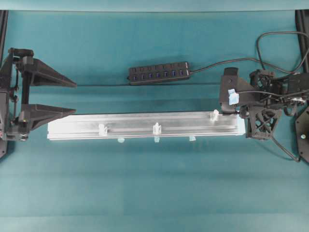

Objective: Pass the USB cable through three rings with both arms.
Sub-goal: 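Push the plug leftward through the rightmost ring with the right gripper, then move the left gripper over the rail toward the plug tip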

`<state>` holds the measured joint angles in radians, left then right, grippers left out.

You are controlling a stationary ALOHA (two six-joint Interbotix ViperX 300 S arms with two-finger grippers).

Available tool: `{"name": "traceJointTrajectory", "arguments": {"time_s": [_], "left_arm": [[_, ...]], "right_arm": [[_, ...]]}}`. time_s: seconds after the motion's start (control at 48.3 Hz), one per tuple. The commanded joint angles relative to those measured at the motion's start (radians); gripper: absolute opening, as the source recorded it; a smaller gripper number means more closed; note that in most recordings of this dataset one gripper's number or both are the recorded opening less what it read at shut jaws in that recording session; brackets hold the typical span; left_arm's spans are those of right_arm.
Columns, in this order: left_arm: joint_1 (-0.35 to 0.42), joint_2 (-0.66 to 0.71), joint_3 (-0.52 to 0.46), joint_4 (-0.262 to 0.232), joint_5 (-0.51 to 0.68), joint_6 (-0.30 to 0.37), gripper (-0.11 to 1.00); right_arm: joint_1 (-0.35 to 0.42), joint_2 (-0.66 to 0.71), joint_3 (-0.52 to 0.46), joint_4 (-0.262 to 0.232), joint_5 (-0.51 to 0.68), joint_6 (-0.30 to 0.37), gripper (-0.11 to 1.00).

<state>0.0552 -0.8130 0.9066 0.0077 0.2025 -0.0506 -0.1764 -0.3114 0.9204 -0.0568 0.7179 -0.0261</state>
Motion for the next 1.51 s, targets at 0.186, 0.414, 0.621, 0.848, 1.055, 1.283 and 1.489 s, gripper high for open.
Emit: {"name": "traceJointTrajectory", "arguments": {"time_s": [0.186,0.414,0.621,0.848,1.055,1.283,1.489], "left_arm": [[0.006,0.000,-0.032,0.002,-0.005,0.002,0.76],[0.006,0.000,-0.032,0.002,-0.005,0.002,0.76],[0.008,0.000,-0.032,0.002,-0.005,0.003,0.76],[0.014,0.000,-0.032,0.002,-0.005,0.005,0.76],[0.048,0.028,-0.046,0.002,-0.009,0.014,0.76],[0.060,0.163,-0.069,0.008,-0.029,0.015,0.76],[0.063,0.357,-0.143,0.009,-0.114,0.018,0.76]], "right_arm": [[0.014,0.009,-0.009,0.002,-0.018,-0.002,-0.09],[0.017,0.018,-0.014,0.002,-0.029,-0.005,-0.09],[0.017,0.018,-0.014,0.002,-0.066,-0.002,-0.09],[0.017,0.025,-0.015,0.011,-0.074,-0.005,-0.09],[0.026,0.044,-0.023,0.017,-0.107,0.000,-0.09],[0.028,0.054,-0.037,0.017,-0.149,0.005,-0.09],[0.026,0.055,-0.037,0.018,-0.152,0.005,-0.09]]}}
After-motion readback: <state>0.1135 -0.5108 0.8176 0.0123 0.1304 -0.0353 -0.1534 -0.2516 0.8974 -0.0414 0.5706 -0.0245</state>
